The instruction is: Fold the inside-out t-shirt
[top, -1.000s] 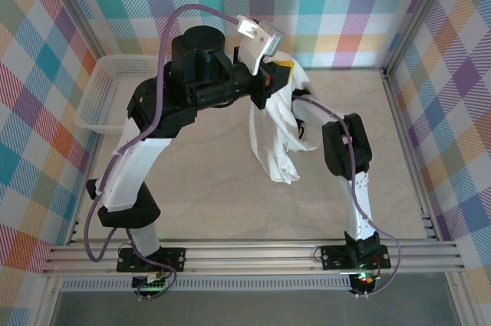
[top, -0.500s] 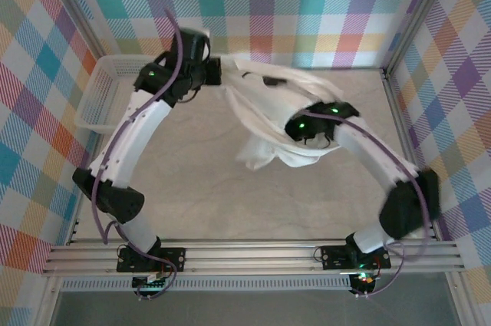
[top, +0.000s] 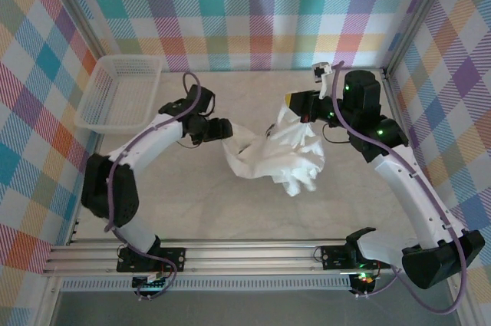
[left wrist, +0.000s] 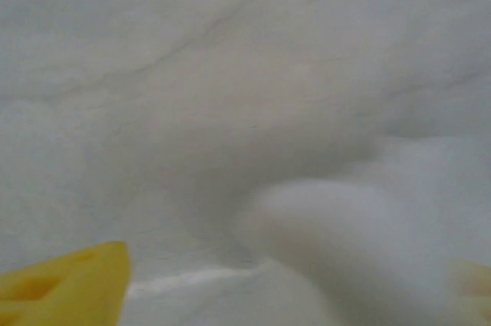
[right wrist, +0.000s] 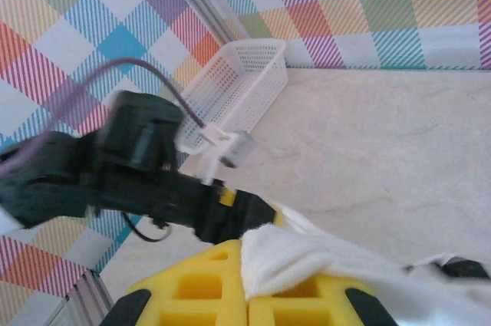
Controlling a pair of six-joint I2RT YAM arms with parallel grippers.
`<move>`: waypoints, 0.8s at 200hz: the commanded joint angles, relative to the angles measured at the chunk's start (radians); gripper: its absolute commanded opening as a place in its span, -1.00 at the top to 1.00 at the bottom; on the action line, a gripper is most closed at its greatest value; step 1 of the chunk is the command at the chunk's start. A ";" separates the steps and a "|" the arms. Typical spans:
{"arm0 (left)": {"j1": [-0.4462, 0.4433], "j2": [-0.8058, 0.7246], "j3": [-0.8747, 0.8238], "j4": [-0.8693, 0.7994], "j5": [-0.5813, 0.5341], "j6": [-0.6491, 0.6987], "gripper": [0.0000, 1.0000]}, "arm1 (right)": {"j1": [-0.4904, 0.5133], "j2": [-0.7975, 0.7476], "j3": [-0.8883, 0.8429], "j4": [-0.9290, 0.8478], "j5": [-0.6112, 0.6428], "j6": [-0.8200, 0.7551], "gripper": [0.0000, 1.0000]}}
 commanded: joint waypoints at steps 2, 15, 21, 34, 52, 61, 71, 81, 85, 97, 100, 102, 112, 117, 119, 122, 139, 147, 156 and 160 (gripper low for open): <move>0.009 -0.176 0.035 0.110 0.224 0.002 -0.66 | -0.005 0.010 -0.026 0.101 -0.051 0.025 1.00; -0.006 -0.174 0.034 0.183 0.385 -0.037 -0.80 | -0.005 0.012 -0.047 0.145 -0.122 0.040 1.00; -0.019 -0.152 0.044 0.198 0.440 -0.060 -0.81 | -0.006 0.011 -0.062 0.176 -0.157 0.043 1.00; -0.064 -0.088 0.089 0.152 0.470 -0.056 -0.82 | -0.006 0.009 -0.083 0.229 -0.210 0.046 1.00; -0.117 0.001 0.133 0.040 0.320 -0.013 -0.91 | -0.005 0.008 -0.089 0.245 -0.240 0.035 1.00; -0.120 0.048 0.126 0.042 0.289 -0.037 -0.91 | -0.005 0.008 -0.089 0.237 -0.245 0.030 1.00; -0.122 0.093 0.093 0.105 0.311 -0.078 -0.91 | -0.005 0.008 -0.092 0.226 -0.254 0.024 1.00; -0.129 0.128 0.061 0.182 0.342 -0.117 -0.91 | -0.005 0.004 -0.097 0.210 -0.262 0.018 1.00; -0.132 0.139 0.054 0.204 0.346 -0.132 -0.90 | -0.005 0.003 -0.102 0.207 -0.267 0.017 1.00; -0.145 0.170 0.044 0.251 0.336 -0.149 -0.80 | -0.005 -0.007 -0.119 0.198 -0.271 0.013 1.00; -0.149 0.174 0.043 0.263 0.335 -0.150 -0.74 | -0.005 -0.009 -0.124 0.196 -0.267 0.013 1.00; -0.150 0.177 0.041 0.272 0.336 -0.152 -0.69 | -0.005 -0.010 -0.129 0.194 -0.264 0.013 1.00; -0.153 0.185 0.034 0.308 0.334 -0.162 -0.26 | -0.005 -0.020 -0.146 0.183 -0.255 0.010 1.00; -0.153 0.183 0.032 0.319 0.323 -0.168 0.08 | -0.005 -0.027 -0.156 0.175 -0.249 0.005 1.00; -0.153 0.179 0.031 0.321 0.317 -0.168 0.22 | -0.005 -0.030 -0.160 0.171 -0.247 0.003 1.00; -0.153 0.176 0.033 0.322 0.305 -0.167 0.45 | -0.006 -0.035 -0.165 0.163 -0.244 0.001 1.00; -0.139 0.135 0.050 0.299 0.244 -0.156 1.00 | -0.005 -0.091 -0.220 0.121 -0.196 -0.028 1.00; -0.127 0.110 0.057 0.297 0.237 -0.154 1.00 | -0.005 -0.134 -0.272 0.113 -0.168 -0.045 1.00; -0.112 0.081 0.067 0.300 0.238 -0.158 1.00 | -0.005 -0.191 -0.351 0.118 -0.133 -0.051 1.00; -0.107 0.066 0.071 0.302 0.241 -0.160 1.00 | -0.005 -0.219 -0.393 0.125 -0.118 -0.051 1.00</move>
